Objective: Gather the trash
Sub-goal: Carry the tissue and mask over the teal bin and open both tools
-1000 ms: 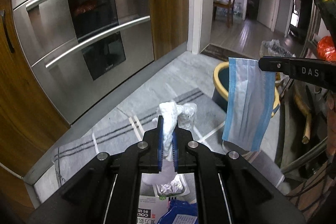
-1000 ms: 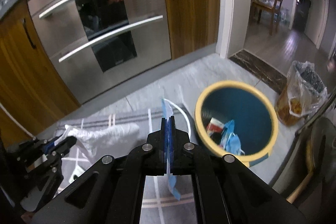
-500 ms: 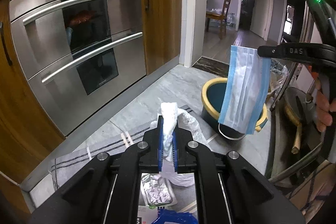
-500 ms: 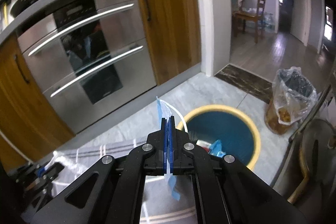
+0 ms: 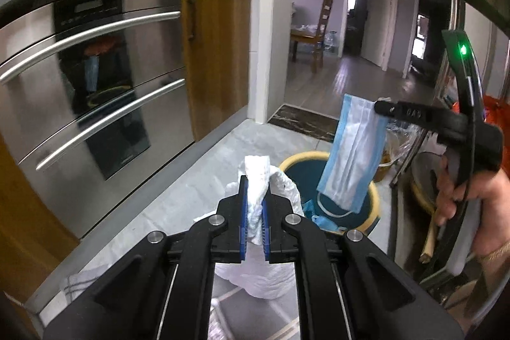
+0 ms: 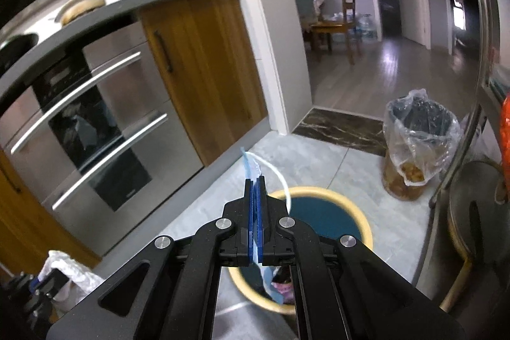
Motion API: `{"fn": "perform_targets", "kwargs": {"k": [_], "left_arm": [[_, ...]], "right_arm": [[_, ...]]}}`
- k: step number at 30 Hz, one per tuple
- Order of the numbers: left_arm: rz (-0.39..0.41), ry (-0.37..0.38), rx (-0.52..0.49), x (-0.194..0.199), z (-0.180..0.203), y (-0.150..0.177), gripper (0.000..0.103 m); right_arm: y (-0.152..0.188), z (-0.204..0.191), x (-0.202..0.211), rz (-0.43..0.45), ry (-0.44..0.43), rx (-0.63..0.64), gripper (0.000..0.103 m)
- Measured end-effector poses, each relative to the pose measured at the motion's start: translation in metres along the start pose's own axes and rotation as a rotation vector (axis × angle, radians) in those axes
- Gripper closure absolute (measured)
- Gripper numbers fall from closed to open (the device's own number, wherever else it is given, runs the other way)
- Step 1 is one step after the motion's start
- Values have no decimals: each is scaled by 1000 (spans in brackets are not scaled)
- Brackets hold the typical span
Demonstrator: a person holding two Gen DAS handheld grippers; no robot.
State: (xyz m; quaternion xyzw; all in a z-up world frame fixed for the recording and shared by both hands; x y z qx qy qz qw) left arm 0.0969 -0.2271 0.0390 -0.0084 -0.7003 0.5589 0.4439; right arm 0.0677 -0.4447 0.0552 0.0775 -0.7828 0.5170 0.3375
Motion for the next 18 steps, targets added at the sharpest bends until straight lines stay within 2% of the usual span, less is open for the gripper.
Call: {"fn": "perform_targets", "kwargs": {"k": [6, 11, 18], "left_arm": [[29, 29, -74, -20, 39, -36, 96], [46, 56, -102, -38, 66, -61, 96], [27, 78, -150, -77, 96, -76, 96]], "right_arm": [[-11, 21, -10, 6, 0, -28, 100], [-25, 39, -22, 31, 46, -1, 100], [-22, 73, -52, -28, 53, -59, 100]]}}
Point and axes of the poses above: each gripper's, at about its wrist camera, not at the fingertips, and x roughly against the way its jaws point, z to its right, y to its underside, the point moved 6 cm from there along -x, roughly the way its jaws point, and after that the axes turned 3 degrees about -z, right-handed, at the moved point
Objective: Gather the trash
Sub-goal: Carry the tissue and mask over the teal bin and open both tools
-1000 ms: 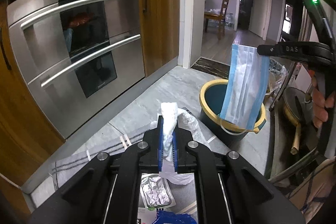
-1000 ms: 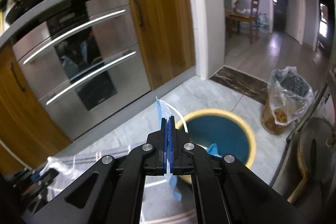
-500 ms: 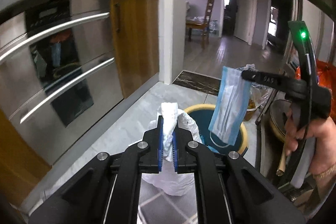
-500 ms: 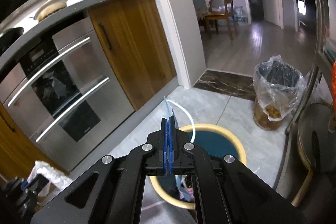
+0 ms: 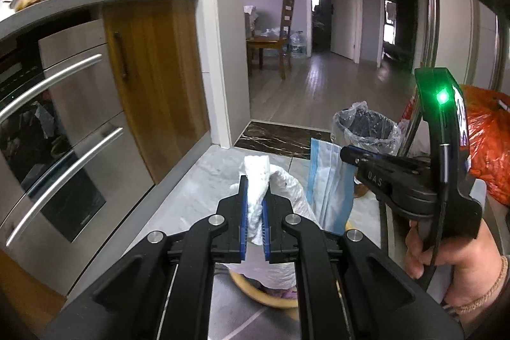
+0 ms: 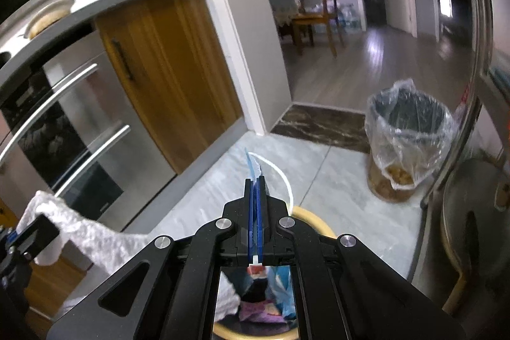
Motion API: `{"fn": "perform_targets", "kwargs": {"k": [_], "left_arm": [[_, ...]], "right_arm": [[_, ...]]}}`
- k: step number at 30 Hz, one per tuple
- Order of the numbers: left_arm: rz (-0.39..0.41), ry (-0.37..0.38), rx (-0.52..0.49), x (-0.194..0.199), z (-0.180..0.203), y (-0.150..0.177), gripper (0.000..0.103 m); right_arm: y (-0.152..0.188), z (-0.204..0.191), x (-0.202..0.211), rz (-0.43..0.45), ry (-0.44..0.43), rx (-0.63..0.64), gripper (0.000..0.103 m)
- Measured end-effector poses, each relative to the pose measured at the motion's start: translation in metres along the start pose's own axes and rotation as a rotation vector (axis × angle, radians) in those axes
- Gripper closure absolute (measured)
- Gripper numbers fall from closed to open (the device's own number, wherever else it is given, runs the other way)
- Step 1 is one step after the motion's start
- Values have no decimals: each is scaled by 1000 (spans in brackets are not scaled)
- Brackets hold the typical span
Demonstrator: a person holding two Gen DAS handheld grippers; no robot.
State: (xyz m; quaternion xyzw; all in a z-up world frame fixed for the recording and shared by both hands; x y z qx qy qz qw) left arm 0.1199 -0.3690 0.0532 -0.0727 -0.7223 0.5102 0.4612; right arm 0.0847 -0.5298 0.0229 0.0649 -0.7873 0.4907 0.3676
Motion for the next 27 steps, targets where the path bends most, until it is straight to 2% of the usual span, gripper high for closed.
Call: {"fn": "perform_targets", "kwargs": {"k": [9, 15, 17, 18, 20, 21, 22, 24, 25, 26, 27], "left_arm": [[-133, 13, 21, -78, 10, 24, 96], [-220, 17, 48, -109, 9, 51, 96], [-244, 15, 51, -115, 9, 57, 92], [-249, 13, 52, -115, 9, 59, 87], [-243, 4, 56, -113, 6, 60, 68], [-231, -3, 58, -111, 5, 60, 53], [-220, -12, 60, -108, 5, 60, 43], [-212, -21, 67, -105, 2, 62, 38], [-214, -22, 71, -104, 1, 63, 35], [-217, -23, 81, -103, -1, 65, 33], [-219, -25, 88, -104, -2, 65, 28]], "right_arm": [[17, 22, -33, -111, -4, -37, 100], [28, 19, -44, -167, -3, -24, 100], [31, 18, -47, -183, -3, -17, 100], [33, 17, -49, -192, -1, -10, 100], [35, 17, -50, -202, 2, -3, 97], [36, 17, -51, -206, 1, -3, 92], [35, 18, -51, -207, -1, -7, 90], [35, 18, -50, -205, -2, -15, 75], [35, 18, -49, -204, -4, -19, 72], [35, 18, -49, -207, -7, -23, 65], [35, 18, -49, -210, -10, -28, 51]]}}
Point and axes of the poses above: each gripper's, at about its wrist camera, not at the fingertips, and x roughly against the way its jaws point, z to its right, y to its underside, the point moved 6 cm from there along -x, roughly the way its jaws point, and after that the axes turned 3 degrees about -z, right-handed, at the moved point
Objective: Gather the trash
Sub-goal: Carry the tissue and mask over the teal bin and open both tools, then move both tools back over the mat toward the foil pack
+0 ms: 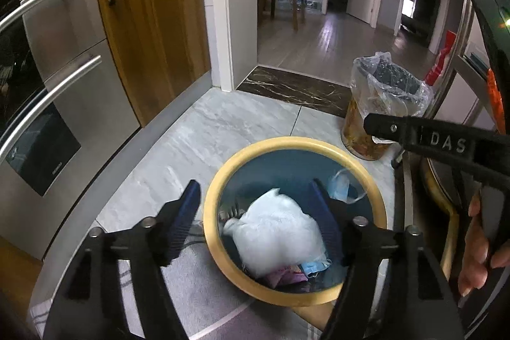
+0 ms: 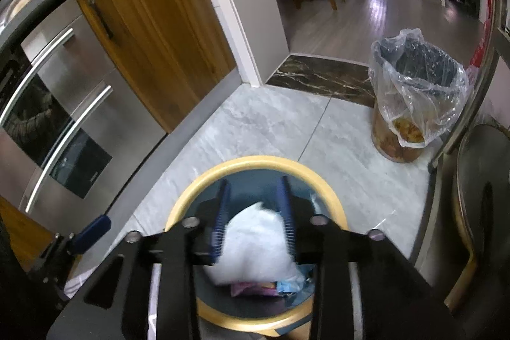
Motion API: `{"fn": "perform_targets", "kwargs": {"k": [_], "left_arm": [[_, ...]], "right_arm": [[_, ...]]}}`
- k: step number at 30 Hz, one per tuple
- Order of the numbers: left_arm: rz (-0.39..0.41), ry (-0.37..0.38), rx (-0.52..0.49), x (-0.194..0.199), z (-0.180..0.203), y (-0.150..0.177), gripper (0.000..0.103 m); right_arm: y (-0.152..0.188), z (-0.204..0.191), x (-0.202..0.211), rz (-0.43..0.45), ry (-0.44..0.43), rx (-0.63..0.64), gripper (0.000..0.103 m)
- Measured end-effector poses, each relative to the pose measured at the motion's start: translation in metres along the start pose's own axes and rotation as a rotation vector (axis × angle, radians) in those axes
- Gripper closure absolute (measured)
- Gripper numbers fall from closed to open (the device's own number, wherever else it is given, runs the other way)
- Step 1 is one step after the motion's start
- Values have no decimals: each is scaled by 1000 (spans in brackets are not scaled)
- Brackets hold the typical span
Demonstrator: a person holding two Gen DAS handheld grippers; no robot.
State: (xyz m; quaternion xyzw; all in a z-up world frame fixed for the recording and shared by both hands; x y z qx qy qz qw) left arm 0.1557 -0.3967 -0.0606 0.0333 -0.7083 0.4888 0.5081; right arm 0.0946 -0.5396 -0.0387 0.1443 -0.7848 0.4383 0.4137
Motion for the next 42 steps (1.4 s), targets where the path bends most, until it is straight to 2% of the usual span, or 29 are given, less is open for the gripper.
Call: {"fn": "perform_targets", "kwargs": {"k": [3, 4, 6, 15, 26, 30, 35, 42], "left_arm": [[0, -15, 30, 3, -6, 6, 17], [-1, -20, 36, 3, -8, 7, 11], [0, -36, 58, 5, -13, 12, 6], [-10, -75, 88, 26, -32, 33, 6], [-5, -117, 177, 89, -78, 66, 6], [-10, -148, 200, 118, -98, 88, 6], [-16, -193, 229, 156, -129, 123, 6], [-27, -302, 317, 194, -185, 177, 6]], "right_arm": [[-1, 0, 1, 1, -25, -18, 21], [-1, -1, 2, 5, -36, -23, 17], [-3, -2, 4, 16, -38, -27, 9], [-2, -8, 9, 33, 7, -14, 7], [14, -47, 29, 63, 23, 97, 6], [29, -68, 39, 56, 12, 151, 6], [46, -88, 51, 49, -13, 154, 6], [69, -115, 60, 23, -32, 152, 6]]}}
Point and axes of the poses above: each gripper's, at about its wrist camera, not at the fingertips, and x roughly against the way its jaws point, z to its right, y to its underside, the point moved 6 cm from there along -x, roughly the way its jaws point, and after that the axes turned 3 degrees about -z, right-handed, at the moved point
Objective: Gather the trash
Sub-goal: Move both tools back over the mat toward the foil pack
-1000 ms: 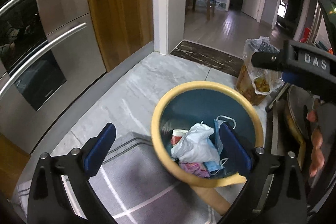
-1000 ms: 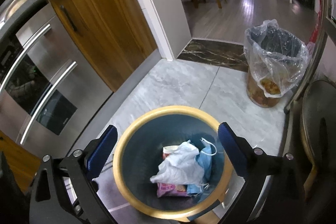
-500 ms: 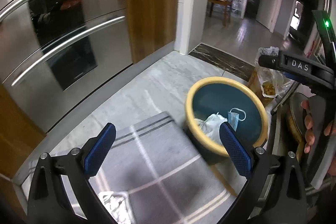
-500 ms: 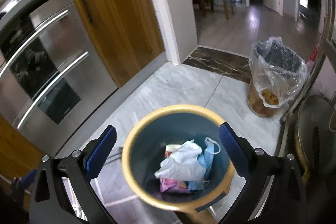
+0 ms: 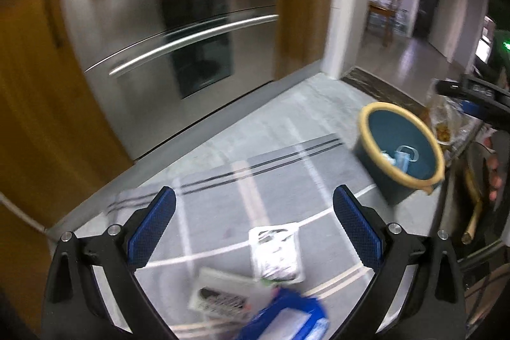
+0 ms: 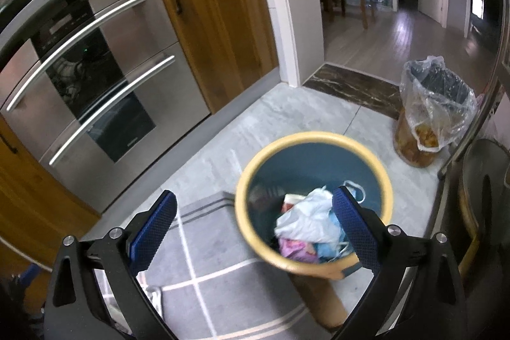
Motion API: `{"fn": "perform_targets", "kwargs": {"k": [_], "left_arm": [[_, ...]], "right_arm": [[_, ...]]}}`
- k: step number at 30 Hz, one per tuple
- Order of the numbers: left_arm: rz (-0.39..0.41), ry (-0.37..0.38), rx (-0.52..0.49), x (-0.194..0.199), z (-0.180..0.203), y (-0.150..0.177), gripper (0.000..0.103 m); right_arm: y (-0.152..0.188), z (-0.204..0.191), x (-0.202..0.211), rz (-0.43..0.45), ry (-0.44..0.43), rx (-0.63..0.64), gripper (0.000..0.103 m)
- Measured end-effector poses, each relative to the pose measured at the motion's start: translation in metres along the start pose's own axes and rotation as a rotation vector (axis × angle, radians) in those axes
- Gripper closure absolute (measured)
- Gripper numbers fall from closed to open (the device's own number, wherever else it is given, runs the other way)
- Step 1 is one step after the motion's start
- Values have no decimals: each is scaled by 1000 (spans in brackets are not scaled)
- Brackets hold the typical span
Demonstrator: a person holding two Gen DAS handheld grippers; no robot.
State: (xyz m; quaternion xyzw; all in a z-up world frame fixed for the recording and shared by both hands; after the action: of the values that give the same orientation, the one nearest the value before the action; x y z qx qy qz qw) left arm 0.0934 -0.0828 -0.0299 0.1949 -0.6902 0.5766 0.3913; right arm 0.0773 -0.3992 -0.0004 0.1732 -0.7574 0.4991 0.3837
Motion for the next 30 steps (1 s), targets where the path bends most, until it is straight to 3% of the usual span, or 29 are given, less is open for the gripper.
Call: {"fn": "perform_targets", "kwargs": {"k": [4, 7, 12, 17, 22, 25, 30], "left_arm": [[24, -106, 26, 1, -39, 12, 6], [30, -140, 17, 0, -58, 19, 6], [52, -105, 37, 2, -72, 26, 6], [-18, -66, 137, -7, -90, 37, 6], [-36, -53, 145, -7, -96, 49, 6], [-36, -91, 140, -6, -98, 50, 6], [-45, -77, 156, -7, -101, 53, 6]], "right_arm": [[13, -18, 1, -21, -6, -7, 6], [23, -36, 0, -42, -22, -9, 6], [45, -76, 0, -77, -56, 46, 6], [72, -114, -5, -124, -79, 121, 6], [110, -146, -23, -202, -45, 246, 6], [130, -157, -35, -262, -52, 255, 6], [159, -167, -60, -369, -55, 224, 6]]}}
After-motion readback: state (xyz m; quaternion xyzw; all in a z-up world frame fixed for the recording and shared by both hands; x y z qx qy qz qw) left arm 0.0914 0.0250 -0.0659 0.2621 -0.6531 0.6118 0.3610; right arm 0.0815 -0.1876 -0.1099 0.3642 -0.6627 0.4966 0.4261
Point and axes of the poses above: each gripper's, at about its wrist camera, not at the fingertips, and x roughly against the way its jaws point, z to its right, y to its underside, the point moved 6 cm from there along -x, roughly the way its jaws point, and after that the axes turned 3 degrees about -z, right-handed, at the moved point
